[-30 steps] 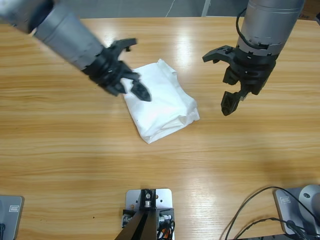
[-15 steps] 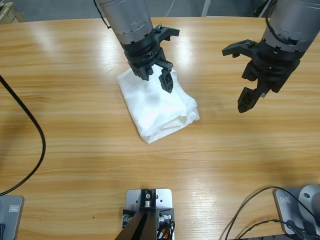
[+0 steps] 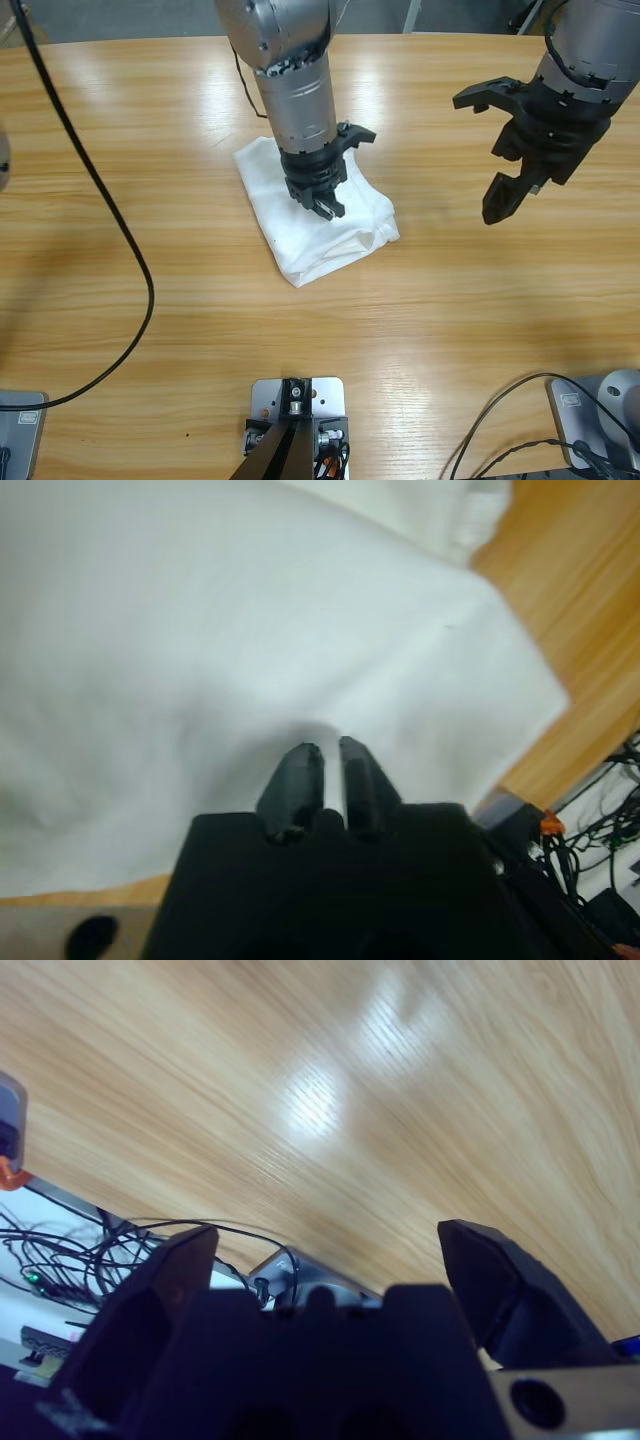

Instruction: Fold clothes

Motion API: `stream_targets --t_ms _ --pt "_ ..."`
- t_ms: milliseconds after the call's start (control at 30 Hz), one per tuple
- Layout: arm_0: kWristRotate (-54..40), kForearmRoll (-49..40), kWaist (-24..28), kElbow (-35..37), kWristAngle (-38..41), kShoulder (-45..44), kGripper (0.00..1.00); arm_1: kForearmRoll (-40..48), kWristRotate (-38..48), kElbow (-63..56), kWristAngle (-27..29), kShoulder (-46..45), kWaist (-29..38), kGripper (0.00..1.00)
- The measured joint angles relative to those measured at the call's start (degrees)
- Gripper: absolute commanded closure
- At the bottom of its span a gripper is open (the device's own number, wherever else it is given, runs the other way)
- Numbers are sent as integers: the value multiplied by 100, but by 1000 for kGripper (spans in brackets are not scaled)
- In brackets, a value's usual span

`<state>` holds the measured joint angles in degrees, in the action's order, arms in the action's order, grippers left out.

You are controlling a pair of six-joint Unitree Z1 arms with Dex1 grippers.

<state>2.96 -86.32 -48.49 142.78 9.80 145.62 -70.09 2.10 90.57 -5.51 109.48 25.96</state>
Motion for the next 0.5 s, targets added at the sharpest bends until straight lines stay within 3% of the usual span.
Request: stream_targets --t_ms 367,500 --pt "71 0 1 -449 -102 90 1000 2 -4 0 -1 -46 -106 114" --pt "219 11 1 -1009 -138 9 1000 3 -4 0 -15 -46 -113 115"
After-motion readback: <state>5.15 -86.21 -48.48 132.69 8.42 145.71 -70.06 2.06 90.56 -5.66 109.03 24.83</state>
